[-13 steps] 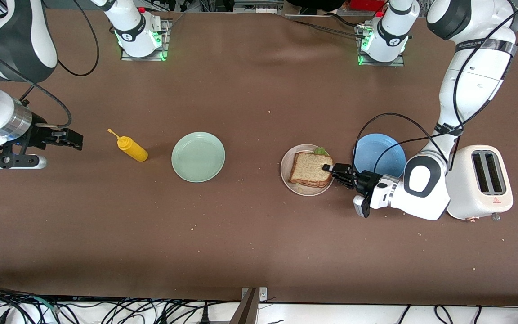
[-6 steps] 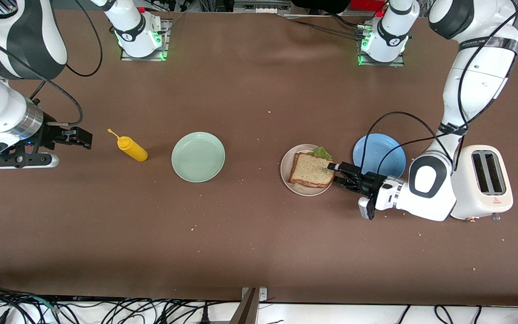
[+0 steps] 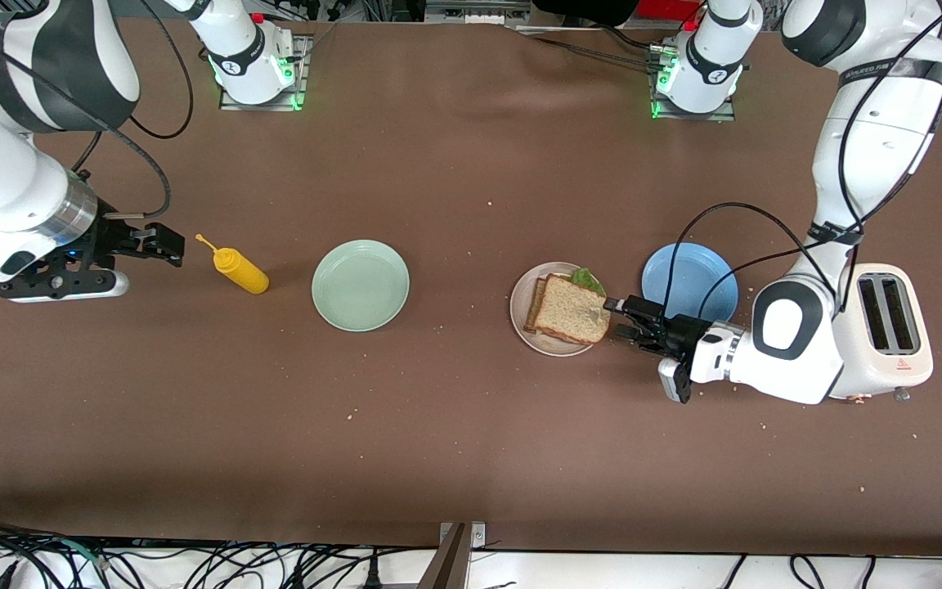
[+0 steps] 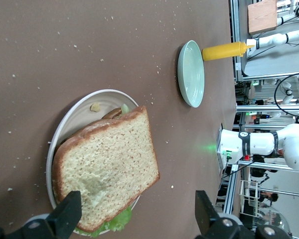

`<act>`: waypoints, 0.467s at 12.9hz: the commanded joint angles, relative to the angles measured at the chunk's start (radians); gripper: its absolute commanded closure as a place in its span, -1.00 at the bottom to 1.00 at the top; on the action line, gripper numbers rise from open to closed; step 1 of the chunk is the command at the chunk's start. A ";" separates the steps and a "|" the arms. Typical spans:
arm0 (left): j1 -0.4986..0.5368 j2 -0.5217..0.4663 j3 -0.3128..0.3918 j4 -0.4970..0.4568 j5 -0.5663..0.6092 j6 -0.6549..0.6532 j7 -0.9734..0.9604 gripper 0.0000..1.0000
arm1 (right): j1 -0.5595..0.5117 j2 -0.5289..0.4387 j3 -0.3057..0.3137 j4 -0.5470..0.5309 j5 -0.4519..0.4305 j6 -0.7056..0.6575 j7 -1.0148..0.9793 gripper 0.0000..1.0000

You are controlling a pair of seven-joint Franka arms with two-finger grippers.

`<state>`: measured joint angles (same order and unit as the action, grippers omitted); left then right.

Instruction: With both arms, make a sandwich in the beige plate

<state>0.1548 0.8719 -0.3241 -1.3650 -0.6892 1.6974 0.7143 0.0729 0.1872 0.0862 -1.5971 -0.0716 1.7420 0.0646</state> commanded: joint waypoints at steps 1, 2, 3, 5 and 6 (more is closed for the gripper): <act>-0.003 -0.073 0.010 -0.013 0.071 -0.005 -0.039 -1.00 | -0.005 -0.012 0.003 0.005 0.018 -0.009 0.003 -0.99; -0.006 -0.096 0.010 -0.011 0.100 -0.005 -0.077 -1.00 | -0.005 -0.014 0.003 0.005 0.019 -0.012 0.003 -0.99; -0.014 -0.134 0.010 -0.011 0.135 -0.005 -0.134 -1.00 | -0.005 -0.014 0.003 0.005 0.018 -0.013 0.001 -0.99; -0.018 -0.209 0.004 -0.011 0.232 -0.005 -0.269 -1.00 | -0.005 -0.017 0.004 0.002 0.067 -0.027 0.004 -0.99; -0.020 -0.244 -0.001 -0.011 0.281 -0.005 -0.318 -1.00 | -0.005 -0.024 0.003 -0.004 0.096 -0.042 0.003 -0.99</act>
<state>0.1460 0.7142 -0.3288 -1.3558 -0.4911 1.6963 0.4928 0.0715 0.1867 0.0871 -1.5946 -0.0284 1.7324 0.0646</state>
